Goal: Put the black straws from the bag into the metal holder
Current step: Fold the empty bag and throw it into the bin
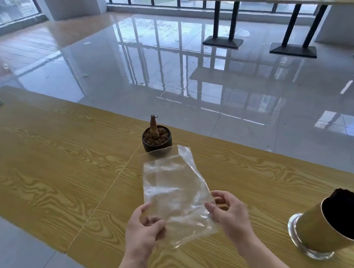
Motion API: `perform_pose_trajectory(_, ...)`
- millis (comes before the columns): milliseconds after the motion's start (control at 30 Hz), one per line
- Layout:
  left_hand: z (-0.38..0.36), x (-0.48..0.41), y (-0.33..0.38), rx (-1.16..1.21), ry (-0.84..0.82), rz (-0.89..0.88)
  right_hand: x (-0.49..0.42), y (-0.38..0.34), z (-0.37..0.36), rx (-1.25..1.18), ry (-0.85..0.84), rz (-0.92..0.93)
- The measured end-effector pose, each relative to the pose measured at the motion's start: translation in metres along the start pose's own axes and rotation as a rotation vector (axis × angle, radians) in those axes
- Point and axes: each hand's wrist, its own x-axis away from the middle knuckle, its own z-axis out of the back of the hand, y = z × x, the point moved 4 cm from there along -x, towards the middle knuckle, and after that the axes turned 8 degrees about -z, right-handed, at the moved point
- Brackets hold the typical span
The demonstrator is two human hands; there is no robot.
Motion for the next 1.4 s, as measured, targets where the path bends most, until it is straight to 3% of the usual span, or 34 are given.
perform_pose_trajectory(67,0.003,0.01,0.003,0.004,0.064,-0.052,0.006,0.005,0.001,-0.078,-0.153,-0.054)
perform_pose_trajectory(233,0.018,0.033,0.0,-0.03,0.19,-0.135,0.017,0.006,-0.004,-0.008,-0.171,-0.008)
perform_pose_trajectory(533,0.092,0.073,-0.016,-0.058,0.398,-0.173,0.032,-0.012,-0.068,0.037,-0.382,0.02)
perform_pose_trajectory(700,0.152,0.108,-0.029,-0.124,0.521,-0.141,0.05,-0.015,-0.14,0.238,-0.608,-0.049)
perform_pose_trajectory(800,0.196,0.132,-0.043,-0.121,0.617,-0.11,0.074,-0.008,-0.189,0.367,-0.706,0.004)
perform_pose_trajectory(1167,0.361,0.17,-0.119,-0.138,0.741,0.063,0.179,0.057,-0.336,0.643,-0.693,0.272)
perform_pose_trajectory(1400,0.407,0.151,-0.203,-0.166,0.765,0.182,0.172,0.132,-0.385,0.794,-0.643,0.342)
